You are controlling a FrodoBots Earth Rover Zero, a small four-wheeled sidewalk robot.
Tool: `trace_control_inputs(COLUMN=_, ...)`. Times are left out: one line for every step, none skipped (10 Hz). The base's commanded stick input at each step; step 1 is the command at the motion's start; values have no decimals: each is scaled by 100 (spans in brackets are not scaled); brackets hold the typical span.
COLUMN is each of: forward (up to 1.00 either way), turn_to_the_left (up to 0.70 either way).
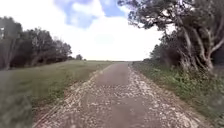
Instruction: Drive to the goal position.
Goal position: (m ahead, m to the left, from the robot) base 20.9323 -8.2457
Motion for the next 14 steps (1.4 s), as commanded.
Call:
trace_control_inputs(forward=85, turn_to_the_left=-2)
trace_control_inputs(forward=85, turn_to_the_left=-2)
trace_control_inputs(forward=85, turn_to_the_left=-2)
trace_control_inputs(forward=85, turn_to_the_left=-2)
trace_control_inputs(forward=85, turn_to_the_left=-2)
trace_control_inputs(forward=85, turn_to_the_left=-2)
trace_control_inputs(forward=85, turn_to_the_left=-2)
trace_control_inputs(forward=85, turn_to_the_left=0)
trace_control_inputs(forward=85, turn_to_the_left=0)
trace_control_inputs(forward=85, turn_to_the_left=0)
trace_control_inputs(forward=85, turn_to_the_left=0)
trace_control_inputs(forward=85, turn_to_the_left=0)
trace_control_inputs(forward=85, turn_to_the_left=12)
trace_control_inputs(forward=85, turn_to_the_left=22)
